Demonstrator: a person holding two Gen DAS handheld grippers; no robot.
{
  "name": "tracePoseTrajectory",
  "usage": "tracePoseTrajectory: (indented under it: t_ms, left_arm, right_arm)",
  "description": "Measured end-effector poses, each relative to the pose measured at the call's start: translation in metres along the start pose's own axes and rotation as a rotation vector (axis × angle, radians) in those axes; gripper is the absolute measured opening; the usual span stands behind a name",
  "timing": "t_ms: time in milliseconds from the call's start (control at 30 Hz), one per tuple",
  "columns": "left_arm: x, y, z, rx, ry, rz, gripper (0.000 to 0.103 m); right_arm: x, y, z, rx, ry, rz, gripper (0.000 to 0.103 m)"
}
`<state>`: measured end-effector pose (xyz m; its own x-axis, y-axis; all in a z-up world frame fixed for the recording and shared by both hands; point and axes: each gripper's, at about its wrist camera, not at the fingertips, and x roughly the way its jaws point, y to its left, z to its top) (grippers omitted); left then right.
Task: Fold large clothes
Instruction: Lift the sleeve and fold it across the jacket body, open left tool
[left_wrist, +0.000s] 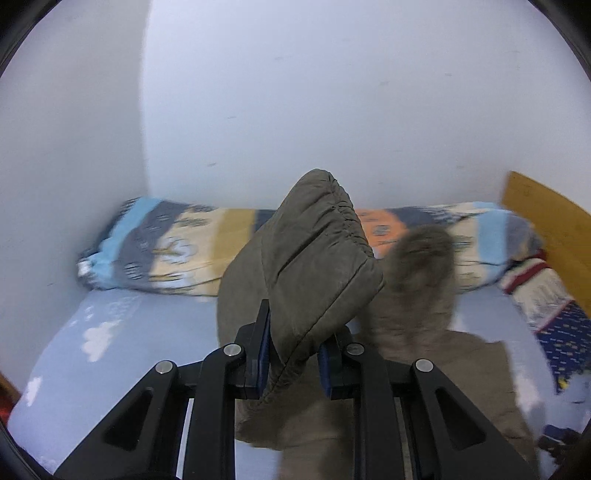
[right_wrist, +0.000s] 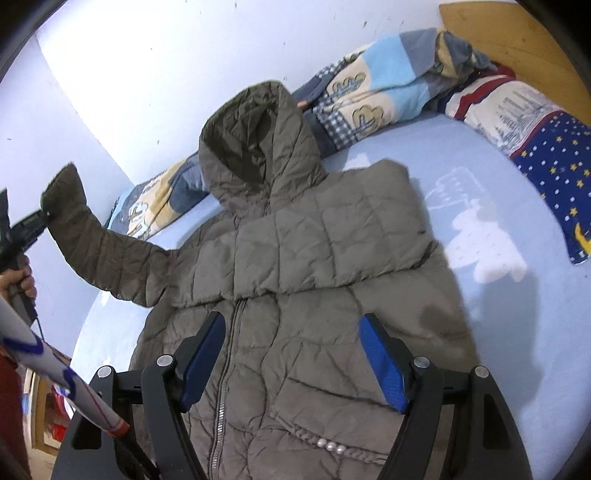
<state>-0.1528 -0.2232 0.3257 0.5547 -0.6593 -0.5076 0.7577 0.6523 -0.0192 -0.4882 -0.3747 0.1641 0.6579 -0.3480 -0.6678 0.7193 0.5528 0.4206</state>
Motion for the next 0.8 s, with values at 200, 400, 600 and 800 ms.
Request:
tracePoseTrajectory:
  t_ms: [200,400,600,800]
  left_arm:
    - [0.005,-0.111,-0.024,0.099,0.036,-0.139,0.02]
    - [0.044,-0.206,-0.083,0.119,0.154,-0.265,0.02]
    - [0.089,-0.267,-0.152,0.131,0.277,-0.285,0.02]
    - [0.106,-0.278,-0.189,0.182,0.351,-0.297,0.049]
  right_arm:
    - [-0.014,-0.019,0.006,0.045,-0.032,-0.007,0.08]
    - [-0.022,-0.033,0.011,0.095,-0.05,-0.019,0.08]
    - [-0.024,-0.044,0.014,0.135,-0.056,-0.033,0.08]
    - [-0.023,-0.049,0.016,0.166,-0.056,-0.042,0.08]
